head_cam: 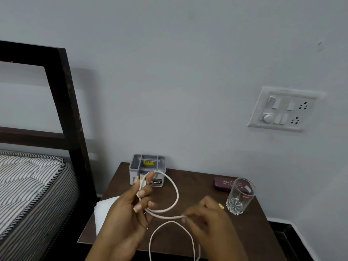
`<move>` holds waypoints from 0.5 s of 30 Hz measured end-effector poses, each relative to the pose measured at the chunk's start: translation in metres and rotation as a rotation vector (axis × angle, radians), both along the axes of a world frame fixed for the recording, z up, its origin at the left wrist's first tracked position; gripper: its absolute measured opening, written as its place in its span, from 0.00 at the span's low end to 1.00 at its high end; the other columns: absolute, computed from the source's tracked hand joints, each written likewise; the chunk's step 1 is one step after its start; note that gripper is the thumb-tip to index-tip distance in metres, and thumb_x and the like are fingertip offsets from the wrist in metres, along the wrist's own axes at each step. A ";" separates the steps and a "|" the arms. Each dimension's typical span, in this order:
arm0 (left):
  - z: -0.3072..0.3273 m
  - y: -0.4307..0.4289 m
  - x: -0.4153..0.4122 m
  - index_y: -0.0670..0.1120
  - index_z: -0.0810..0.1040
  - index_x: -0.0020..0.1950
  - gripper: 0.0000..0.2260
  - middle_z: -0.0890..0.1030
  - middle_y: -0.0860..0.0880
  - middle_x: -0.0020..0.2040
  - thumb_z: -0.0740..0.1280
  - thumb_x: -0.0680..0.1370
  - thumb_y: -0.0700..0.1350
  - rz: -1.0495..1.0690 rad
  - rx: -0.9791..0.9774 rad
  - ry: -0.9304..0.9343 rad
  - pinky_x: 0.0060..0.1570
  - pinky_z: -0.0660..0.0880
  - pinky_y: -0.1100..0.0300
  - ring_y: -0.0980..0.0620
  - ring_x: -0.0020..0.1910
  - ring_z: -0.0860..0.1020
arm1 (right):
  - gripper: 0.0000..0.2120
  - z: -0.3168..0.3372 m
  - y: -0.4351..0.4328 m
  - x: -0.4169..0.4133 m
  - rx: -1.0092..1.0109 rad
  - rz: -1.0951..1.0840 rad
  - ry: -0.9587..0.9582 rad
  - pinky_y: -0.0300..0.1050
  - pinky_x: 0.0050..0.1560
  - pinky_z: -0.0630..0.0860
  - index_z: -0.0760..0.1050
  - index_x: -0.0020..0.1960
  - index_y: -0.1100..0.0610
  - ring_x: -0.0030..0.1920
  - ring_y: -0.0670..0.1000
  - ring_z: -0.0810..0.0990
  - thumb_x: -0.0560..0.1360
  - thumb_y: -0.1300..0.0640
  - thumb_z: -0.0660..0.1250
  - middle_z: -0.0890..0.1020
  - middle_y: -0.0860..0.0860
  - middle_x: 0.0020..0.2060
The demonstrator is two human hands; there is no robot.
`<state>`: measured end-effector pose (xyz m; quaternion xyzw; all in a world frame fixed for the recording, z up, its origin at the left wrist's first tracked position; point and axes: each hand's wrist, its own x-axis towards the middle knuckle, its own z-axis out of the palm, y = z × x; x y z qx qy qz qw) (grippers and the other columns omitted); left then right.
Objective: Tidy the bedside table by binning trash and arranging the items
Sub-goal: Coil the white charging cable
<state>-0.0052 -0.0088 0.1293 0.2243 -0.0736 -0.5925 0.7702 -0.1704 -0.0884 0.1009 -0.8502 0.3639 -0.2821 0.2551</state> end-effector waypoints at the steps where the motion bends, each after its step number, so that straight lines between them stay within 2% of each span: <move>1: 0.001 0.001 -0.001 0.39 0.82 0.50 0.21 0.66 0.52 0.26 0.78 0.60 0.46 -0.016 0.019 -0.003 0.20 0.73 0.65 0.59 0.14 0.62 | 0.02 0.001 0.002 0.000 0.080 -0.044 -0.044 0.30 0.36 0.70 0.79 0.38 0.42 0.33 0.42 0.76 0.67 0.49 0.71 0.77 0.41 0.31; 2: 0.003 0.001 -0.002 0.39 0.81 0.50 0.18 0.66 0.52 0.26 0.74 0.65 0.47 -0.031 0.045 -0.017 0.20 0.72 0.66 0.59 0.14 0.61 | 0.06 0.003 0.003 0.001 0.222 -0.071 -0.144 0.29 0.35 0.71 0.81 0.36 0.46 0.31 0.42 0.78 0.68 0.55 0.72 0.79 0.42 0.29; 4: 0.007 0.001 -0.005 0.39 0.79 0.51 0.13 0.64 0.52 0.25 0.63 0.74 0.47 -0.054 0.105 -0.078 0.18 0.70 0.67 0.60 0.14 0.60 | 0.13 0.008 0.004 0.003 0.643 -0.074 -0.374 0.35 0.37 0.79 0.83 0.40 0.53 0.32 0.45 0.83 0.73 0.68 0.65 0.83 0.49 0.30; 6: 0.008 0.000 -0.009 0.39 0.79 0.51 0.15 0.63 0.52 0.25 0.57 0.79 0.47 -0.082 0.169 -0.151 0.19 0.69 0.67 0.60 0.14 0.58 | 0.12 0.014 0.004 0.005 0.985 -0.071 -0.598 0.43 0.40 0.82 0.82 0.43 0.62 0.36 0.53 0.84 0.76 0.69 0.60 0.84 0.57 0.33; 7: 0.008 -0.001 -0.011 0.39 0.79 0.51 0.16 0.62 0.52 0.25 0.57 0.79 0.47 -0.094 0.205 -0.191 0.19 0.70 0.66 0.59 0.15 0.58 | 0.11 0.016 0.004 0.006 1.064 -0.078 -0.685 0.46 0.39 0.82 0.81 0.42 0.64 0.35 0.55 0.84 0.76 0.67 0.60 0.83 0.58 0.32; 10: 0.005 -0.003 -0.017 0.37 0.79 0.54 0.13 0.62 0.51 0.27 0.58 0.79 0.43 -0.111 0.272 -0.306 0.22 0.70 0.65 0.59 0.18 0.58 | 0.05 0.024 0.009 0.011 1.091 -0.103 -0.866 0.46 0.32 0.82 0.77 0.45 0.63 0.31 0.54 0.83 0.75 0.67 0.63 0.81 0.57 0.31; 13: 0.001 -0.008 -0.024 0.38 0.77 0.52 0.11 0.66 0.51 0.24 0.56 0.77 0.33 -0.044 0.363 -0.512 0.27 0.68 0.62 0.59 0.17 0.62 | 0.10 0.024 0.012 0.014 1.056 -0.143 -0.933 0.42 0.27 0.80 0.71 0.52 0.59 0.26 0.51 0.81 0.74 0.71 0.62 0.84 0.55 0.35; 15: -0.009 -0.016 -0.029 0.40 0.74 0.49 0.08 0.69 0.51 0.22 0.56 0.78 0.34 0.024 0.456 -0.686 0.30 0.68 0.60 0.59 0.17 0.65 | 0.11 0.023 0.012 0.014 1.036 -0.151 -0.890 0.41 0.27 0.78 0.72 0.52 0.59 0.25 0.50 0.79 0.74 0.70 0.63 0.86 0.53 0.35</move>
